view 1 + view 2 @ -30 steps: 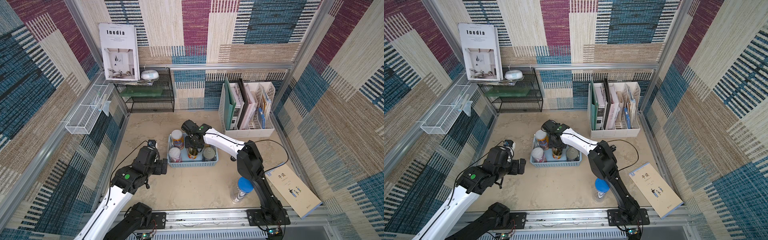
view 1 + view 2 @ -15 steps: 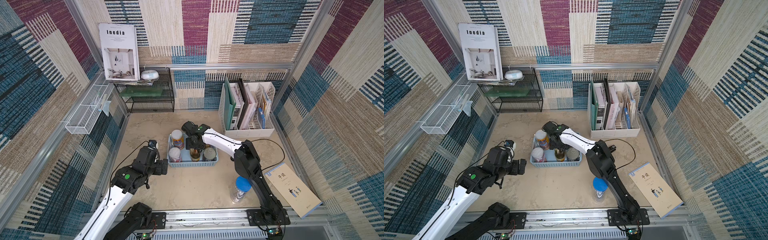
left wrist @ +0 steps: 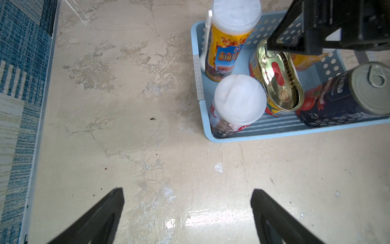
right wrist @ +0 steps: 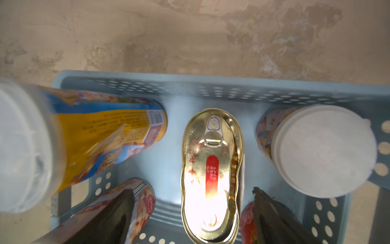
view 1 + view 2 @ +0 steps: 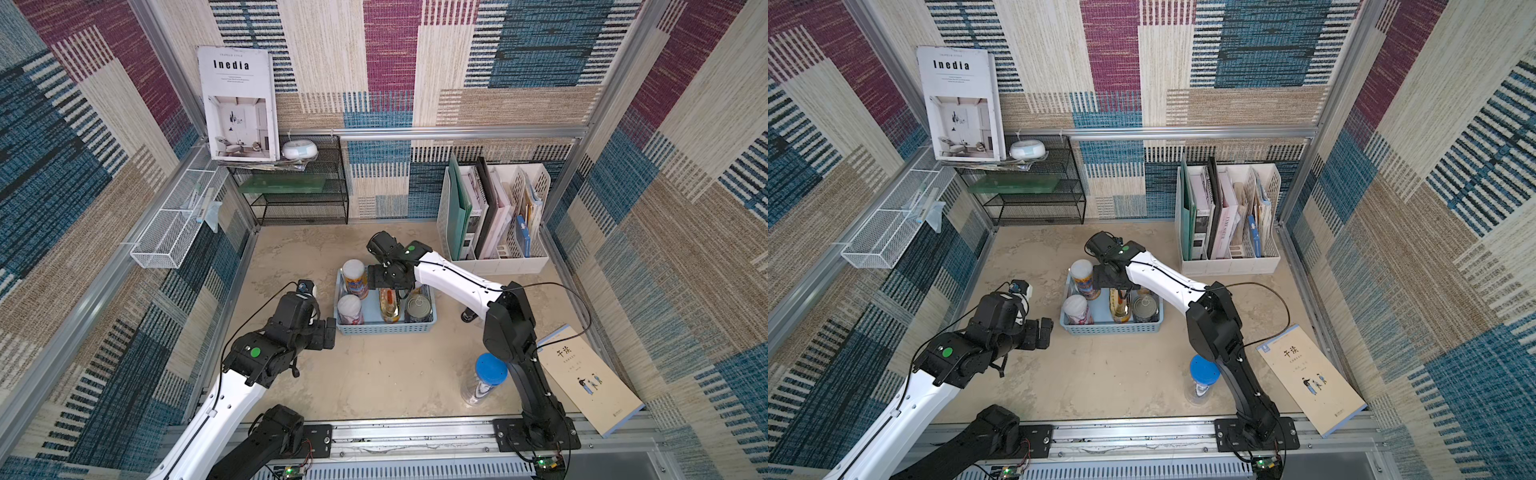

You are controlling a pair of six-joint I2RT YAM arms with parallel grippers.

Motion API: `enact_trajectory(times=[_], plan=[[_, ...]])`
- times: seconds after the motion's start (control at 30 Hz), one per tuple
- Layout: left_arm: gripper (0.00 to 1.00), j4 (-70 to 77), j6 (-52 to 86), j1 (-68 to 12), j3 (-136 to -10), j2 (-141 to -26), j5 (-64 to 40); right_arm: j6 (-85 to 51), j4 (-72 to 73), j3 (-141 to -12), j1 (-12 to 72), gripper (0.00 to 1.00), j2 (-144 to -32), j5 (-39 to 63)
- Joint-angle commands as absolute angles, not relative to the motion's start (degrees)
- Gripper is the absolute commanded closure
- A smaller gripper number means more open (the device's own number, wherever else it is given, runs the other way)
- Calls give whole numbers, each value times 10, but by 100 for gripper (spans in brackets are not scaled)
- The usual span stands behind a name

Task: Put the canned food in the basket
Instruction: Place the canned food in the basket, then reset both arms

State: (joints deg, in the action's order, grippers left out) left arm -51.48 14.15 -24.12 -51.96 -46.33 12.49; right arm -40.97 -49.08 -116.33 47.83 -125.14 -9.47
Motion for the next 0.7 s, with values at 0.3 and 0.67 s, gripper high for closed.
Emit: enact_trajectory(times=[0.3, 0.67], plan=[[1, -483, 134, -241, -511, -451, 116, -249, -413, -1079, 483, 1, -1021, -86], [1, -391, 131, -241, -489, -409, 173, -84, -166, -662, 425, 1, -561, -308]])
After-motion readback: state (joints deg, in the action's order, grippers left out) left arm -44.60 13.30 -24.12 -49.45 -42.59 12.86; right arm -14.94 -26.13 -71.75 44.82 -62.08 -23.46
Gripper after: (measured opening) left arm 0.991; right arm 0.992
